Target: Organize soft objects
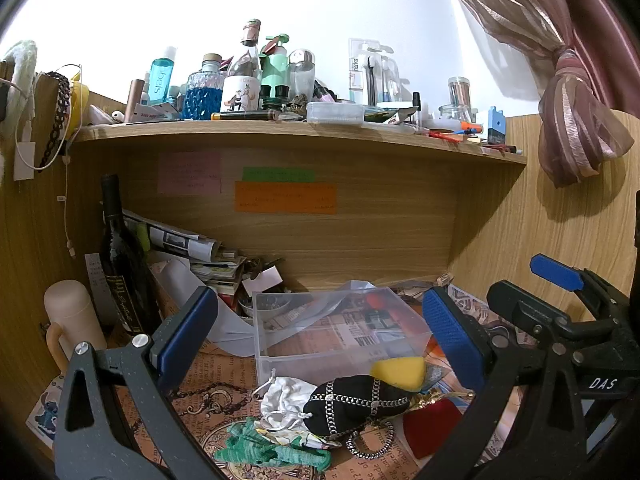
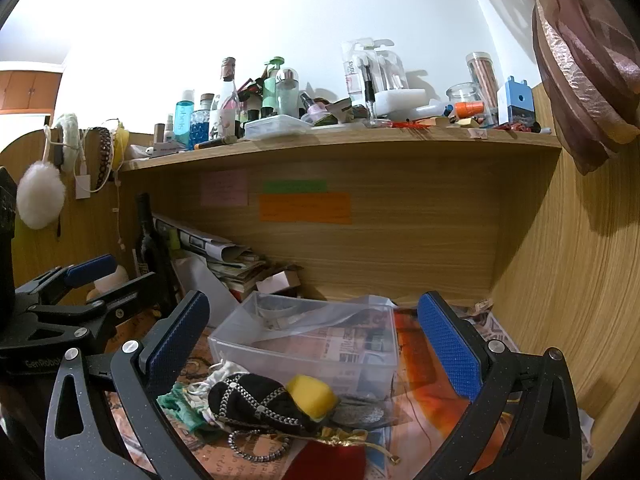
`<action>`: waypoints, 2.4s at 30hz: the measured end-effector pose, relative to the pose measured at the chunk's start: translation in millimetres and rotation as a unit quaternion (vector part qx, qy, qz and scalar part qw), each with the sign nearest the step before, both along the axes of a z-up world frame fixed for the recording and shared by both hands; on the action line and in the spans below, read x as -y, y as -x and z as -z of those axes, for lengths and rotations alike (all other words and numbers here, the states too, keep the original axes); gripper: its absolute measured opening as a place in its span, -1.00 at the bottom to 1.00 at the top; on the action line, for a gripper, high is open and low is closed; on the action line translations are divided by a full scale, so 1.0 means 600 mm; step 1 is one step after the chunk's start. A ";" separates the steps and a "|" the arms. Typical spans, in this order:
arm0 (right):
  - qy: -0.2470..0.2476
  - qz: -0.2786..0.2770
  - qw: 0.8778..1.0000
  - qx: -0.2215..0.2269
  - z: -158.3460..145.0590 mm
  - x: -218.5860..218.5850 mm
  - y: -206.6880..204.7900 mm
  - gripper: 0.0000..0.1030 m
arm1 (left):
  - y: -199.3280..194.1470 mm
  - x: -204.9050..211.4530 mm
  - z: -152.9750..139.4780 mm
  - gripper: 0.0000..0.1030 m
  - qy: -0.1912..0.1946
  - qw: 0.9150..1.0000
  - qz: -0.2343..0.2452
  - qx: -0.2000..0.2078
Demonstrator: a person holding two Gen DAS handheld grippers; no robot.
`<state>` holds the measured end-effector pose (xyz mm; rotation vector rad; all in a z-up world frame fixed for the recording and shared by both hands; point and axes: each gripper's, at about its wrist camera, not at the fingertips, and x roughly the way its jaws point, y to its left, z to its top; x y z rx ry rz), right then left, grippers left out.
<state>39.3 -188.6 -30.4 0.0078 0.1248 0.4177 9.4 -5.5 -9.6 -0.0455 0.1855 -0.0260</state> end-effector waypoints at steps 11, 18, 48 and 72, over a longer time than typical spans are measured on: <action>0.000 0.000 1.000 0.000 0.001 0.000 0.000 1.00 | 0.000 -0.004 -0.001 1.00 0.006 1.000 0.001 -0.003; 0.000 0.000 1.000 0.000 0.002 0.000 0.000 1.00 | 0.000 -0.006 -0.002 1.00 0.008 1.000 0.002 -0.003; 0.021 -0.008 0.996 -0.084 0.068 -0.012 -0.069 0.86 | -0.075 -0.032 0.084 1.00 0.032 0.993 0.018 -0.111; 0.046 -0.049 0.970 -0.234 0.181 -0.032 -0.181 0.08 | -0.221 -0.125 0.244 0.03 0.098 0.938 0.028 -0.331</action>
